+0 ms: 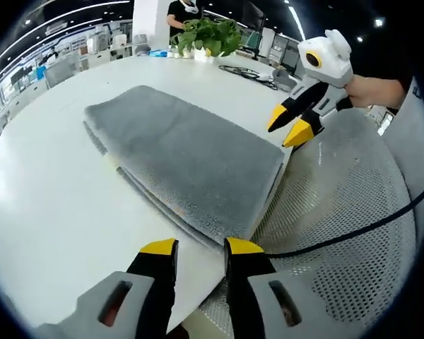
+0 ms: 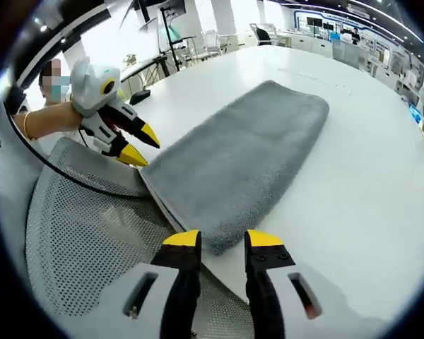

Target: Fold the towel on the table until its edges align and the towel forms a compact rectangular stack.

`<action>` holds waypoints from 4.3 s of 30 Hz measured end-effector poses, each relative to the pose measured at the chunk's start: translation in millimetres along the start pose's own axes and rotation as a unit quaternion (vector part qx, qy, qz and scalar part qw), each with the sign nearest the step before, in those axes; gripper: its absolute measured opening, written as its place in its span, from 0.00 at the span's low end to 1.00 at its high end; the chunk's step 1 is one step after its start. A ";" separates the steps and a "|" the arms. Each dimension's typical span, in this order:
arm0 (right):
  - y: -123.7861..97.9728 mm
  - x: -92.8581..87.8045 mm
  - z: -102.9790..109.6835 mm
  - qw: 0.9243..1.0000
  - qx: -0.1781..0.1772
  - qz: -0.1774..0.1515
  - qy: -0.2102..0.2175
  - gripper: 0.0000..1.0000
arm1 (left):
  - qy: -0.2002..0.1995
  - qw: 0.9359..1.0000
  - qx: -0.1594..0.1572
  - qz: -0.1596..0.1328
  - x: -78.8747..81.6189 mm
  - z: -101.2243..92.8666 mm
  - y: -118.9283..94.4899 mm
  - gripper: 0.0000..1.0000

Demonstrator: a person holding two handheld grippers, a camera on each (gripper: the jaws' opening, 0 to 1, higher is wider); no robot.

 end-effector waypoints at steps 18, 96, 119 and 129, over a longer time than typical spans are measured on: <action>10.9 -8.6 3.4 0.994 0.025 -0.005 0.110 0.22 | -0.041 0.998 -0.024 -0.028 -2.2 -1.1 2.8 0.25; -16.8 54.3 15.1 0.970 0.050 -0.091 0.221 0.02 | 0.229 0.969 0.044 0.078 50.7 -32.4 43.5 0.07; -28.2 28.7 14.6 0.994 -0.006 -0.098 -0.050 0.30 | 0.125 0.992 -0.015 0.029 81.8 -15.9 12.6 0.06; 4.5 22.0 25.7 0.975 -0.067 -0.085 -0.195 0.52 | 0.061 0.997 -0.034 0.011 94.1 -17.2 1.5 0.06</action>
Point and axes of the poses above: the point that each gripper's makers call its tool centre point, and the gripper's own axes: y roughly forward along the fingers, z roughly to its left, x roughly out of its top, the point moved 7 cm from there along -y, roughly backward along the fingers, and after that the axes turned 9 degrees about -x, right-handed, at the moved point
